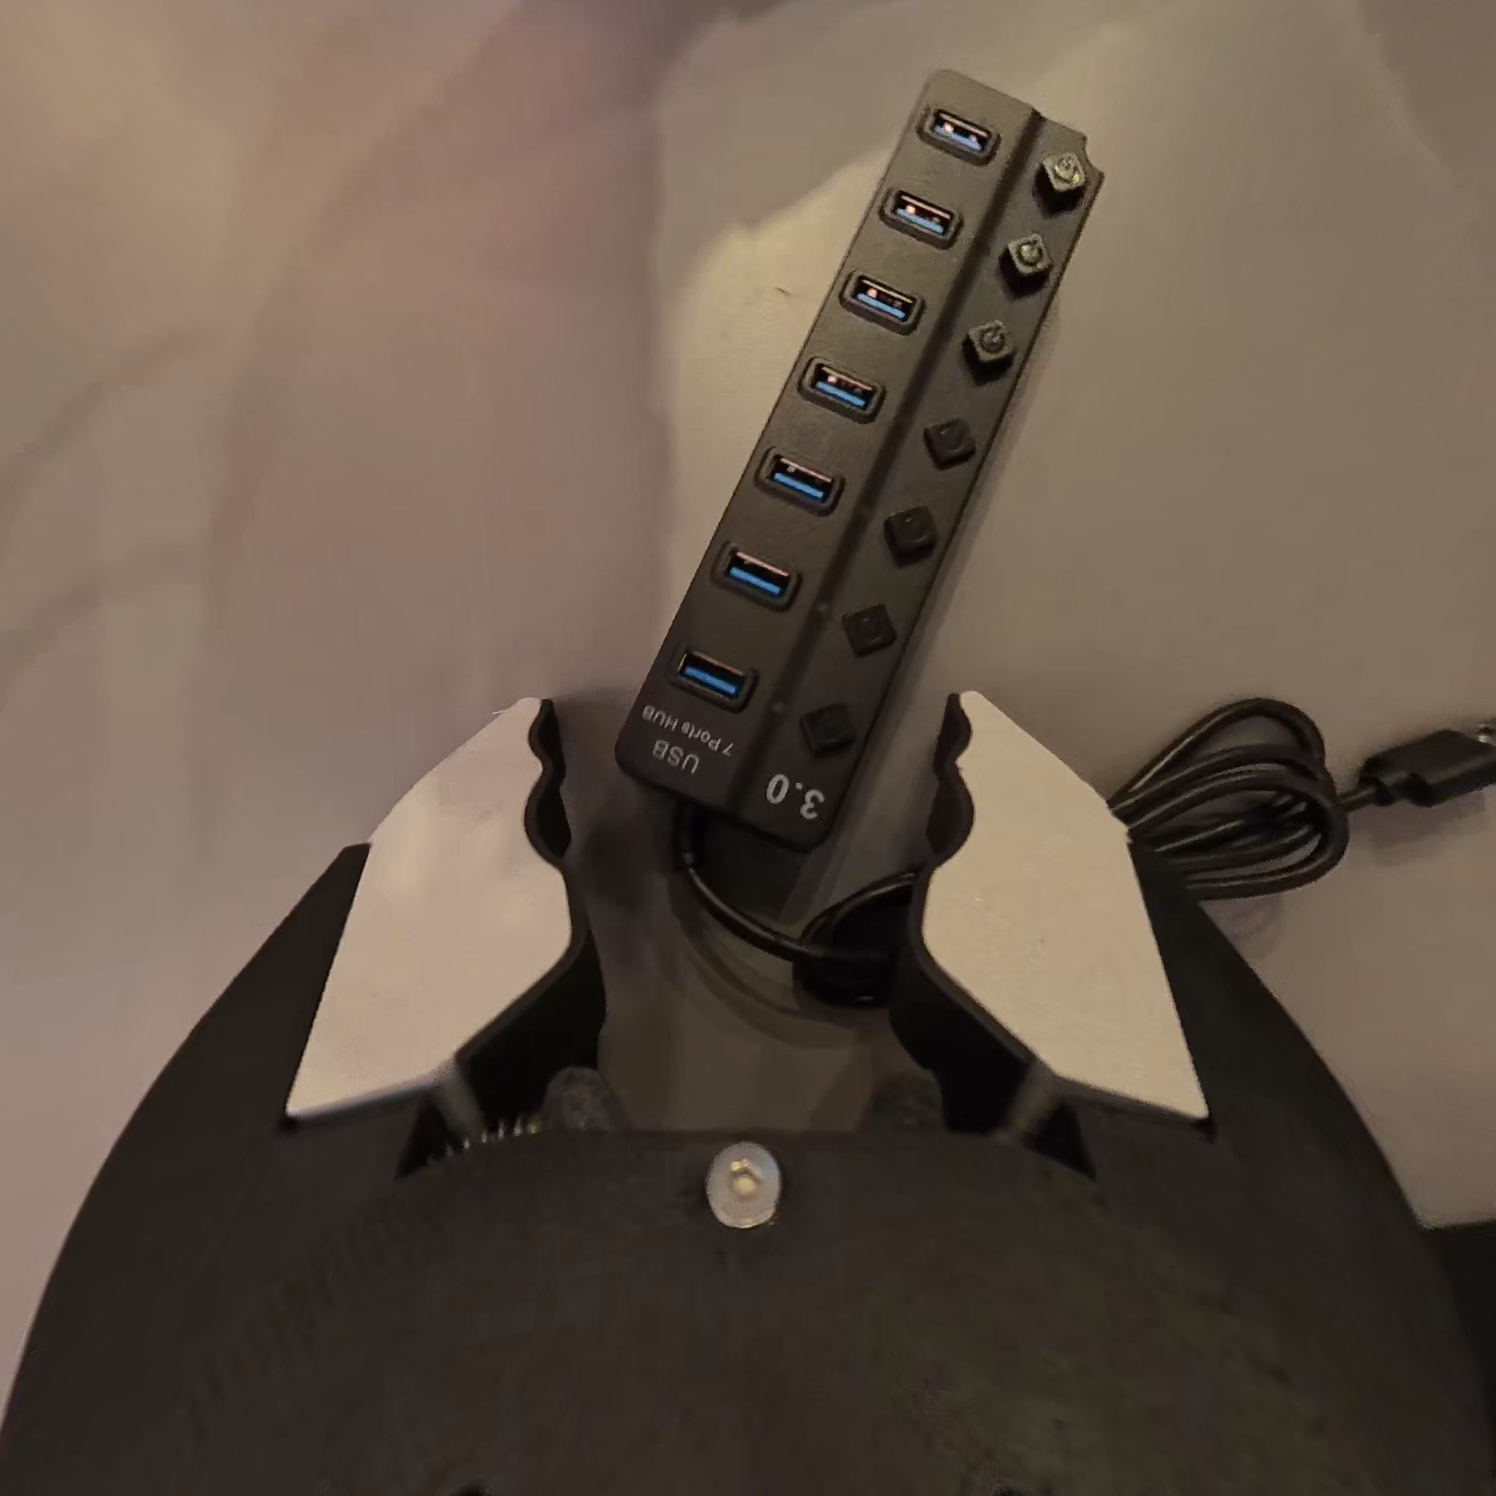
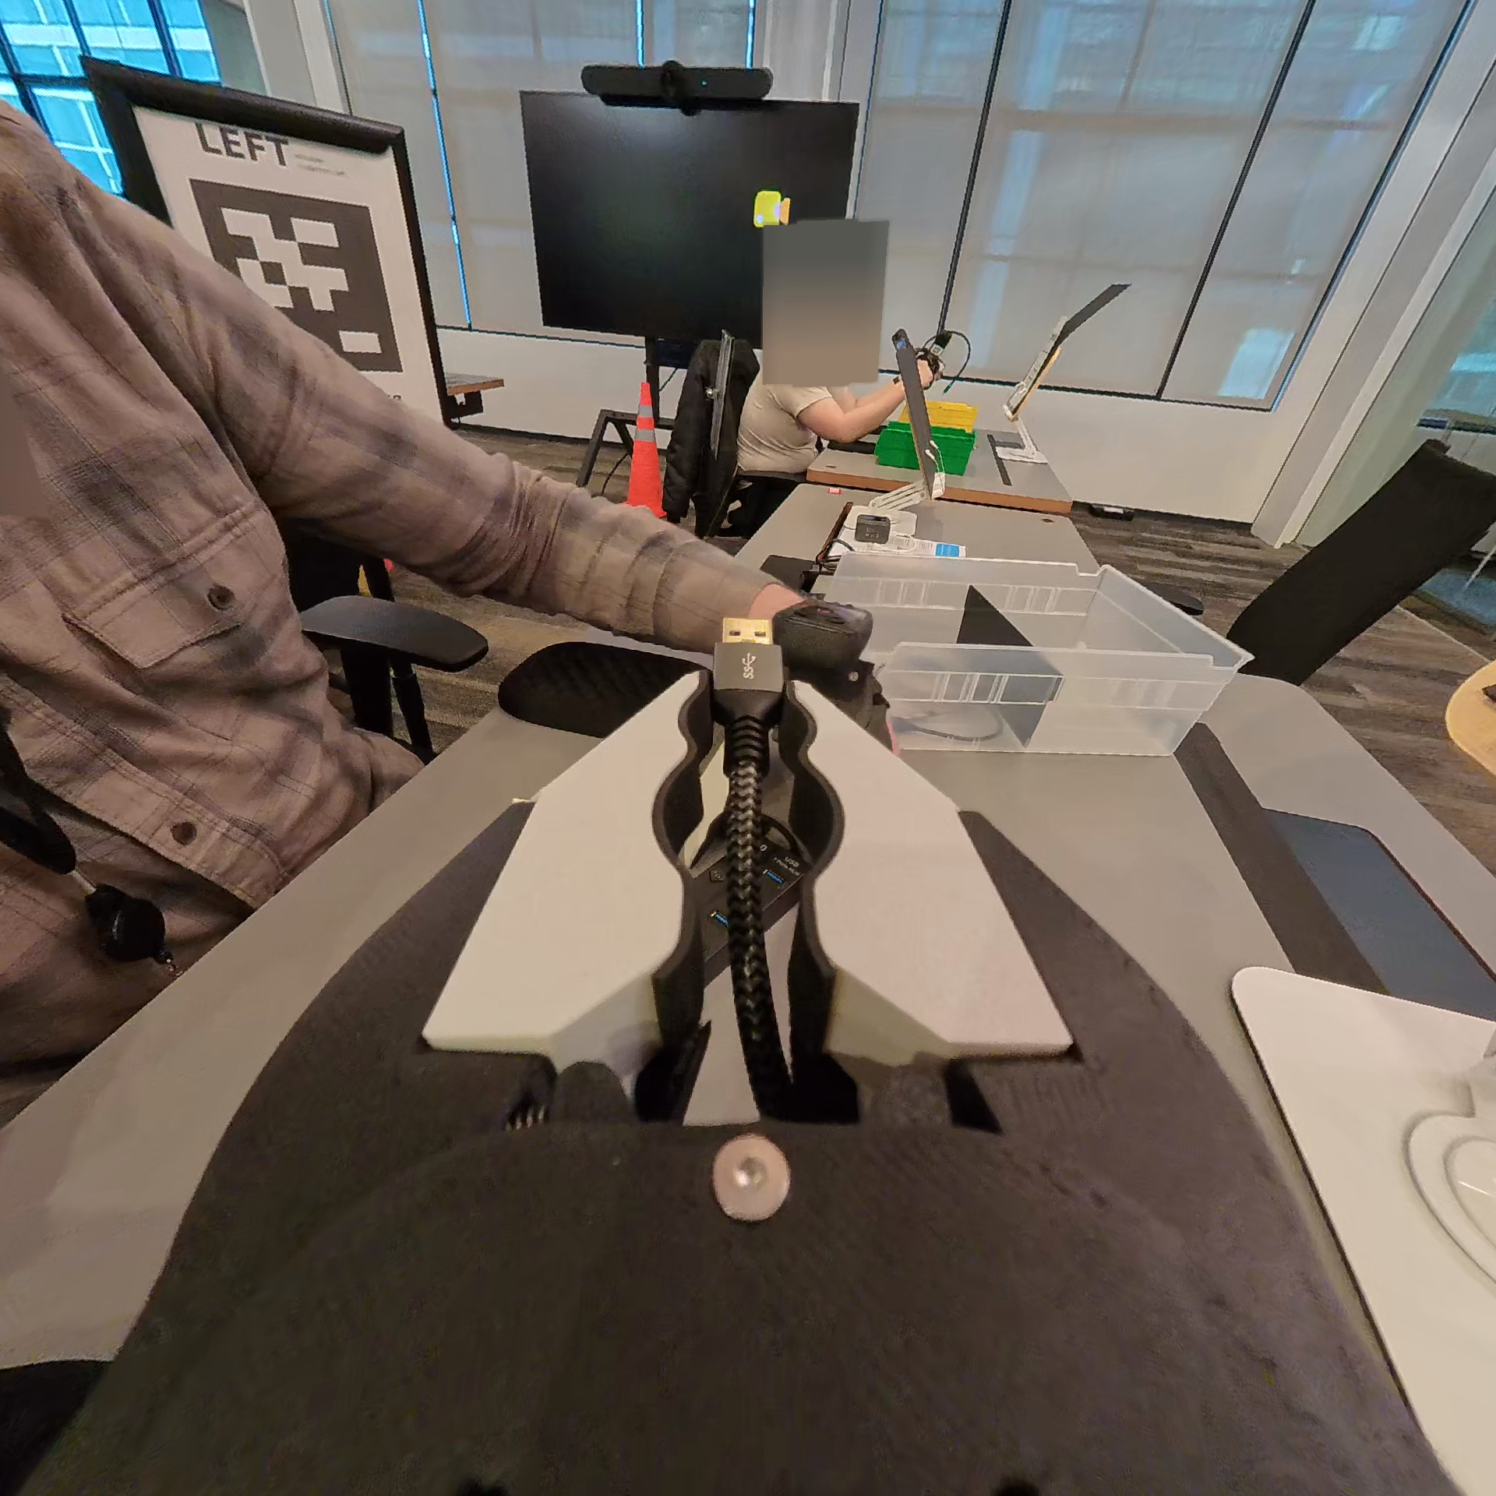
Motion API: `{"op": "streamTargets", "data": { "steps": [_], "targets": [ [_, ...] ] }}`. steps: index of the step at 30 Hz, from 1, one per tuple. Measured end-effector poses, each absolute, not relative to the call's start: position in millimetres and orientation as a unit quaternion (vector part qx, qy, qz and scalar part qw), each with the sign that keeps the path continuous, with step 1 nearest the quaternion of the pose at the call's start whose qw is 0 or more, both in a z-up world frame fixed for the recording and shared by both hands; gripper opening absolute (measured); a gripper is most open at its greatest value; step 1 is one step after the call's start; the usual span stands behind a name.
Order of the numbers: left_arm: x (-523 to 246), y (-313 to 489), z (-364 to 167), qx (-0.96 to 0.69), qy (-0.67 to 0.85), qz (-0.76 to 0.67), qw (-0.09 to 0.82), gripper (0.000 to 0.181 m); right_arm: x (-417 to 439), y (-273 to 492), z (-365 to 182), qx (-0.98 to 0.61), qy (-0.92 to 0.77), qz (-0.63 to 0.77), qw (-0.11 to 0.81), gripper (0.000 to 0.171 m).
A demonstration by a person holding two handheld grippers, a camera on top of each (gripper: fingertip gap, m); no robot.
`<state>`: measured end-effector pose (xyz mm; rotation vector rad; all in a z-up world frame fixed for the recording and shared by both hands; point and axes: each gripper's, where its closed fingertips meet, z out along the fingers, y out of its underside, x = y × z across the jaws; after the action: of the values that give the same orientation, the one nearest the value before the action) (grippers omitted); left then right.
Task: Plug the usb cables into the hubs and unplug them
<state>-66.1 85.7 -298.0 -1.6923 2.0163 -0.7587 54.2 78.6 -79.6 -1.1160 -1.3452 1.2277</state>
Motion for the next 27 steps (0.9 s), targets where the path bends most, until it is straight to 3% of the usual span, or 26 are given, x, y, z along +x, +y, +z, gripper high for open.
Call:
{"op": "streamTargets", "data": {
  "steps": [3, 6, 11, 20, 27],
  "targets": [
    [-60, 81, -299, -0.573, 0.752, -0.268, 0.187, 0.086, 54, 81, -82, -0.460, -0.550, 0.504, 0.481, 0.013],
    [-53, 81, -298, -0.567, 0.751, -0.282, 0.190, 0.066, 54, 82, -83, -0.461, -0.548, 0.506, 0.480, 0.013],
    [-55, 86, -296, -0.579, 0.742, -0.268, 0.203, 0.062, 53, 81, -83, -0.461, -0.550, 0.504, 0.481, 0.013],
    [-101, 138, -235, -0.574, 0.793, 0.013, 0.202, 0.058, 54, 86, -87, -0.470, -0.551, 0.492, 0.483, 0.013],
    [-154, 158, -165, -0.543, 0.795, 0.266, 0.045, 0.057, 51, 83, -87, -0.471, -0.558, 0.486, 0.481, 0.013]
  ]
}}
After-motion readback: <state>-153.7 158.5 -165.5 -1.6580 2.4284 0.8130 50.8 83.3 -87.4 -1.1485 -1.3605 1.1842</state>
